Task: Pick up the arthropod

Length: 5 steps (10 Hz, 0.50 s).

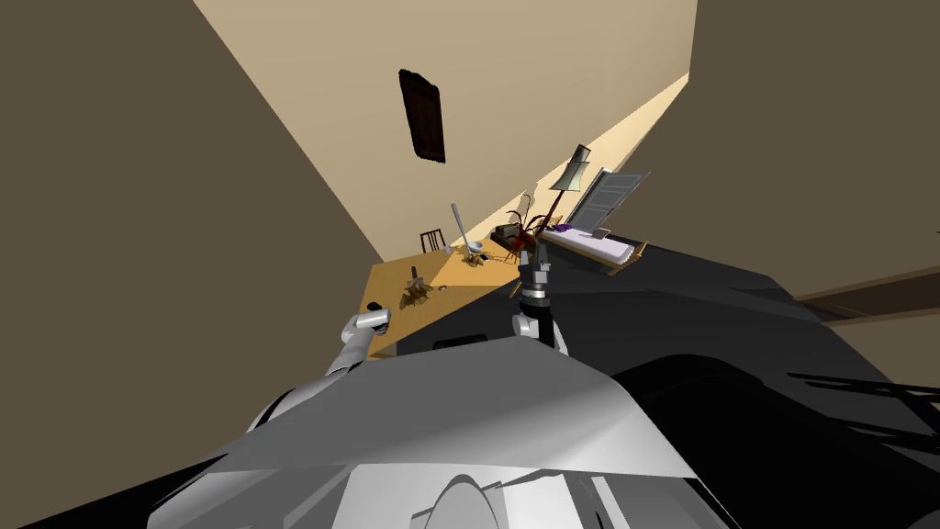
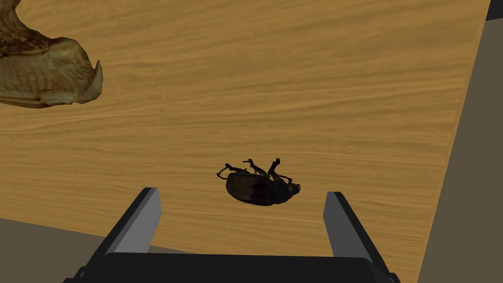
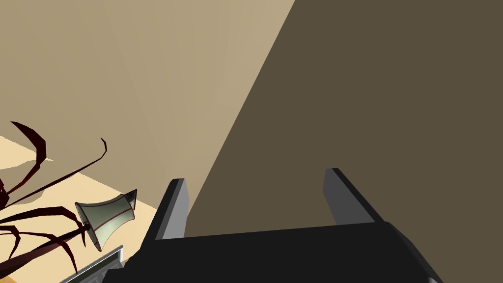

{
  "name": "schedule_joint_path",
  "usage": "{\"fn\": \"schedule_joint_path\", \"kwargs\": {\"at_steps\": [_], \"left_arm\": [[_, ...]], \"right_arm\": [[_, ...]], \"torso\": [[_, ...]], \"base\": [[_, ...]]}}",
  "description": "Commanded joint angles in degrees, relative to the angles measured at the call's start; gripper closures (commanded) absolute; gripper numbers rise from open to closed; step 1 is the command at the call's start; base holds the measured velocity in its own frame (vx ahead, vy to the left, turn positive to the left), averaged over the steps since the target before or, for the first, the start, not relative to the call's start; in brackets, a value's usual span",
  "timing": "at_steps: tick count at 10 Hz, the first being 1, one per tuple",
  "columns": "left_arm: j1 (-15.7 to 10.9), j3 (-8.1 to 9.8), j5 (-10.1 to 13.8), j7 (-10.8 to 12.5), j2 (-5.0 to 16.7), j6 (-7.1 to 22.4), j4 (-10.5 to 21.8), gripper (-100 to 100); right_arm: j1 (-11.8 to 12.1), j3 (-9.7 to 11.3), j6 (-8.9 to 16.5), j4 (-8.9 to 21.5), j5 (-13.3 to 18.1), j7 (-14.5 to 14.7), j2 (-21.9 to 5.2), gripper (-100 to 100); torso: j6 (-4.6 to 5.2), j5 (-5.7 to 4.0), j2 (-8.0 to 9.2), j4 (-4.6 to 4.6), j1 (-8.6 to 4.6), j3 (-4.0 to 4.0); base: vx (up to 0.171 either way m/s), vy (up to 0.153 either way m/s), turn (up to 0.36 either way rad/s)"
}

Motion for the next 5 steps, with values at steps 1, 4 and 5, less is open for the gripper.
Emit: {"fn": "schedule_joint_path", "kwargs": {"at_steps": [1,4,5], "left_arm": [[0.4,-0.43,-0.1,0.5,-0.1,-2.0,1.6,-100],[0.9,-0.98,-0.2,1.0,-0.3,-4.5,3.5,-100],[0.9,-0.87,-0.3,0.9,-0.4,-3.7,2.8,-100]], "right_arm": [[0.0,0.0,0.0,0.0,0.0,0.0,0.0,0],[0.0,0.0,0.0,0.0,0.0,0.0,0.0,0],[0.0,0.0,0.0,0.0,0.0,0.0,0.0,0]], "torso": [[0.0,0.0,0.0,0.0,0.0,0.0],[0.0,0.02,-0.17,-0.04,0.06,-0.09],[0.0,0.02,-0.16,-0.04,0.07,-0.09]], "base": [[0.037,0.019,0.015],[0.053,0.023,0.008],[0.02,0.011,0.001]]}}
